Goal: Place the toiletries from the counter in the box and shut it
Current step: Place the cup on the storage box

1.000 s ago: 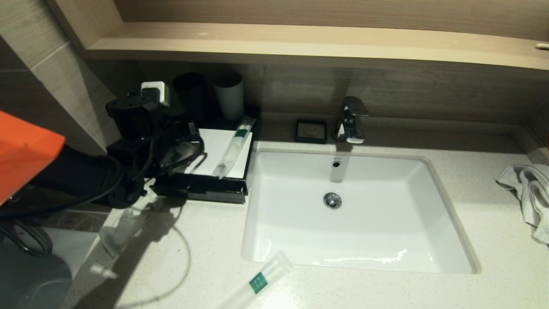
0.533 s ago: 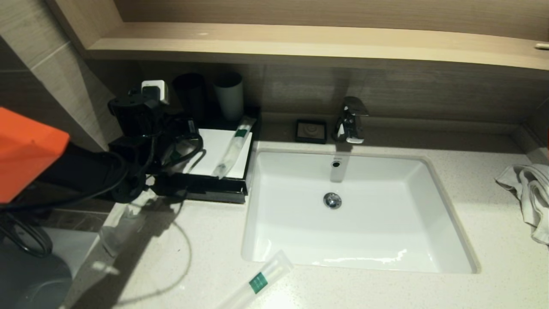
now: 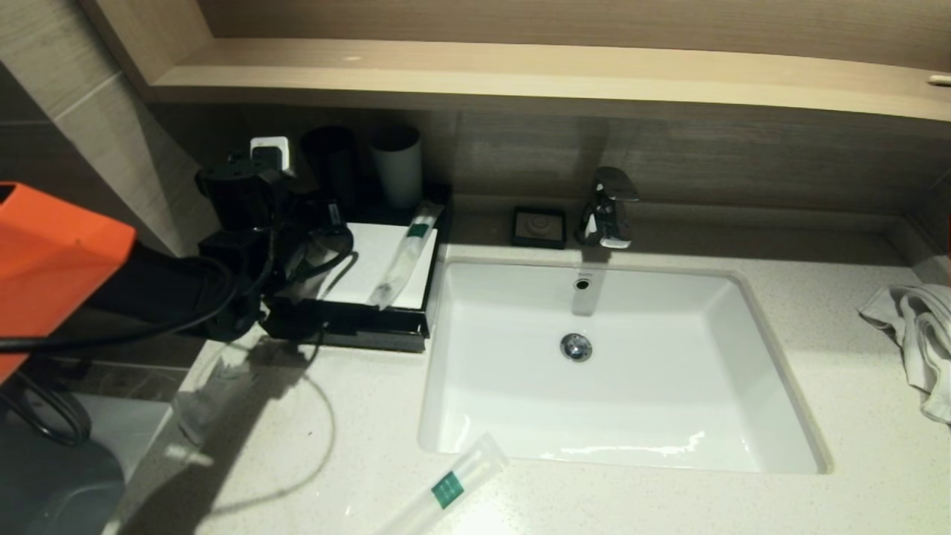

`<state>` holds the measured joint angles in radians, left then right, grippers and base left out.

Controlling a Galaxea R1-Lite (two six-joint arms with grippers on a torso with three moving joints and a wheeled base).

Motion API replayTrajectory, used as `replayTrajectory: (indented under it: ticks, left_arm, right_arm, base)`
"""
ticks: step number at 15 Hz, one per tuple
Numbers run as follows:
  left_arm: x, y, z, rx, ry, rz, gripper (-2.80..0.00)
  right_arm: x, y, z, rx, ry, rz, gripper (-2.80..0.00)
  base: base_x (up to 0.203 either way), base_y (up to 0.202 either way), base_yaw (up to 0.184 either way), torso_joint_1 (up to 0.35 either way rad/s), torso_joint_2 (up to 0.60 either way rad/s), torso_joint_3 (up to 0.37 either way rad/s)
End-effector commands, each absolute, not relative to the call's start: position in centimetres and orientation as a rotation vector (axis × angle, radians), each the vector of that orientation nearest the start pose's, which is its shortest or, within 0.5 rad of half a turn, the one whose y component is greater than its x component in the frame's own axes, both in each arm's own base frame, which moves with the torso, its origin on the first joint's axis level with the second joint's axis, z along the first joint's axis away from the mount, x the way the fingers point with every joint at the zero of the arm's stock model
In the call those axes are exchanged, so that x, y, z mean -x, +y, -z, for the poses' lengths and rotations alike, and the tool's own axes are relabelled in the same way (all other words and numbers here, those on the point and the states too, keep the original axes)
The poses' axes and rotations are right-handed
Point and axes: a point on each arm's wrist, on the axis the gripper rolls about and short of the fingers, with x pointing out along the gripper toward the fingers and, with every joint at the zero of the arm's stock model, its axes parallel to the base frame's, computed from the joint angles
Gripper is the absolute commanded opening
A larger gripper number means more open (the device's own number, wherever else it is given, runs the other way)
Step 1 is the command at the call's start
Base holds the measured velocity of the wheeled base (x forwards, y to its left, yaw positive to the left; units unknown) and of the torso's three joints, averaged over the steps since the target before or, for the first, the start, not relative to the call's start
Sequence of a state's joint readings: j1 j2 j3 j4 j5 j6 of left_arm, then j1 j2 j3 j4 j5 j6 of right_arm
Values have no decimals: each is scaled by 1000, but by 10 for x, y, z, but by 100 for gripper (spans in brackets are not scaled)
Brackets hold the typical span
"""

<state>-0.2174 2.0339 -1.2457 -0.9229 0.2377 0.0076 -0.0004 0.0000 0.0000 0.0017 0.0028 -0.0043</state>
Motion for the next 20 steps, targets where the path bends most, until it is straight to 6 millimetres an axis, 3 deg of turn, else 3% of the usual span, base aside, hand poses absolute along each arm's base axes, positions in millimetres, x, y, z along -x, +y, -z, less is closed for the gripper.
replayTrajectory:
  ticks: [1,9,20]
  left_arm:
    - [-408,-85,-210,21,-131,-22,-280]
    - [-407,-85,-216,25,-136,-20,-280]
    - [-349,-76,-233,24,-119,-7,-280]
  right_arm:
    - [23,0,-75,5,2,-3,-280]
    - [23,0,-75,5,2,-3,-280]
    - [23,0,-75,5,2,-3,-280]
  base:
    - [0,0,0,0,0,0]
    - [0,0,0,0,0,0]
    - [0,0,0,0,0,0]
